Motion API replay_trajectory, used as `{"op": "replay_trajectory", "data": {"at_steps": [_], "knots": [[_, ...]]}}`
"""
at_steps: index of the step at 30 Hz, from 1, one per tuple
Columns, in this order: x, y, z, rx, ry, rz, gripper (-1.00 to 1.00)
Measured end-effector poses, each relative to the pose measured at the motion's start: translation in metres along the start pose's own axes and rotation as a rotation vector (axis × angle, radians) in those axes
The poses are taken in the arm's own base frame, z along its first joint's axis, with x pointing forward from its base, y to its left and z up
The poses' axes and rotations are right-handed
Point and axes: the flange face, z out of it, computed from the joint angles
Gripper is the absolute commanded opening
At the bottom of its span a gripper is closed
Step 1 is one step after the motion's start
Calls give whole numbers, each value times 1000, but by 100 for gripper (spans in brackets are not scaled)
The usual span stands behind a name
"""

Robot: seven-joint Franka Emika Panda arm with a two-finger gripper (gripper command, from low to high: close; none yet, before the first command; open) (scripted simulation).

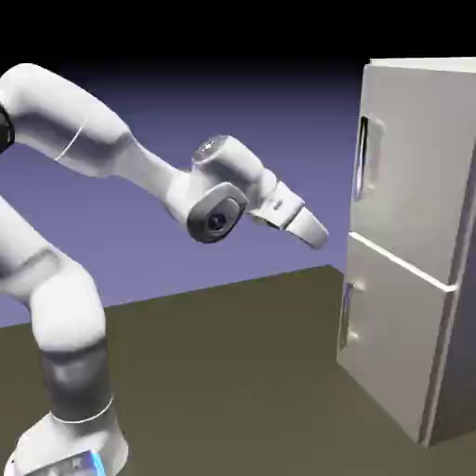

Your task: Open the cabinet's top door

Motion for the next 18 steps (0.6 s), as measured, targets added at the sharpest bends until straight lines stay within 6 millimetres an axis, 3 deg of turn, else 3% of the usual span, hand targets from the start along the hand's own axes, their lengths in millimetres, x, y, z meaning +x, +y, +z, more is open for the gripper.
{"op": "replay_trajectory", "data": {"at_steps": [10, 18], "knots": [[-14, 68, 97, -133, -263, 208, 0], [-32, 128, 147, -265, -334, 322, 0]]}}
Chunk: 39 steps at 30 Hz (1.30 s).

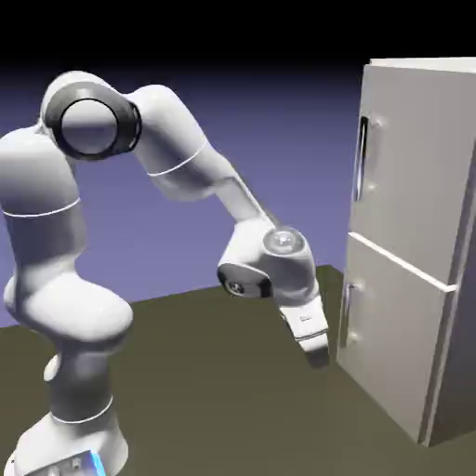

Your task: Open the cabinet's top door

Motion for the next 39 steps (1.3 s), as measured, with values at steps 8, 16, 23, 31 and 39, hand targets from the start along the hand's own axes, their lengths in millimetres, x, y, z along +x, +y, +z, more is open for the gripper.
{"op": "replay_trajectory", "data": {"at_steps": [8, 16, 23, 31, 39], "knots": [[21, 33, 20, -59, 75, 76, 0], [44, 31, -4, -4, 266, 75, 0], [49, -8, -58, 161, 484, 0, 0], [15, -82, -151, 489, 740, -156, 0], [-63, -145, -257, 895, 927, -317, 0]]}}
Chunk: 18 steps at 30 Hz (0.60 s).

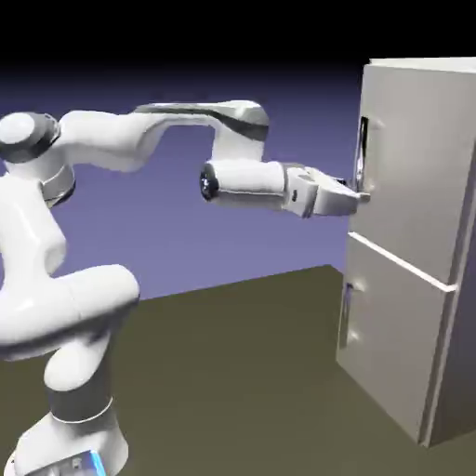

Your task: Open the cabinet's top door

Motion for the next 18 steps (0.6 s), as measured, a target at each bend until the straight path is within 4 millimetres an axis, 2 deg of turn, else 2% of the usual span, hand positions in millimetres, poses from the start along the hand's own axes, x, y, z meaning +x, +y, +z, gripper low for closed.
{"op": "replay_trajectory", "data": {"at_steps": [1, 5, 6, 8, 18], "knots": [[0, 0, 0, 0, 0, 0, 0], [0, 0, 43, 0, 0, -1, 0], [0, 0, 50, 0, 0, 0, -100], [0, 0, 50, 0, 0, 0, -100], [37, 36, -9, 209, -209, 0, -100]]}}
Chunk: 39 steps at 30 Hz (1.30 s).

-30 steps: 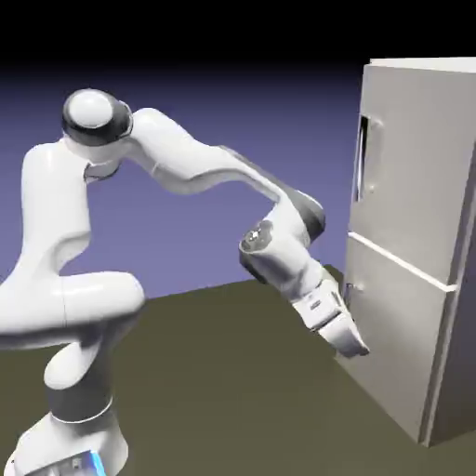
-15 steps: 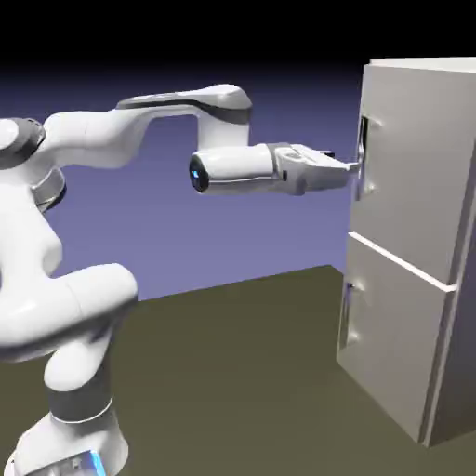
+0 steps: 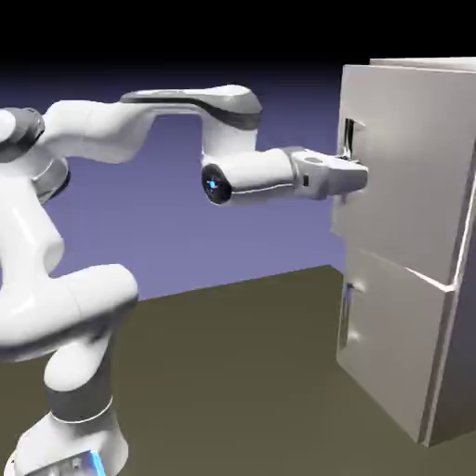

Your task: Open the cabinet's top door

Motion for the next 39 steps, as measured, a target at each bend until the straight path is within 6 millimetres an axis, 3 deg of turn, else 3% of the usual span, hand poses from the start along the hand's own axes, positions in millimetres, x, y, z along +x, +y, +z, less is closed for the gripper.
{"op": "replay_trajectory", "data": {"at_steps": [12, 21, 30, 39], "knots": [[42, 42, -65, 234, -234, 0, -100], [88, 88, -104, 436, -436, 0, -100], [138, 139, -122, 629, -629, 0, -100], [184, 184, -120, 805, -805, 0, -100]]}}
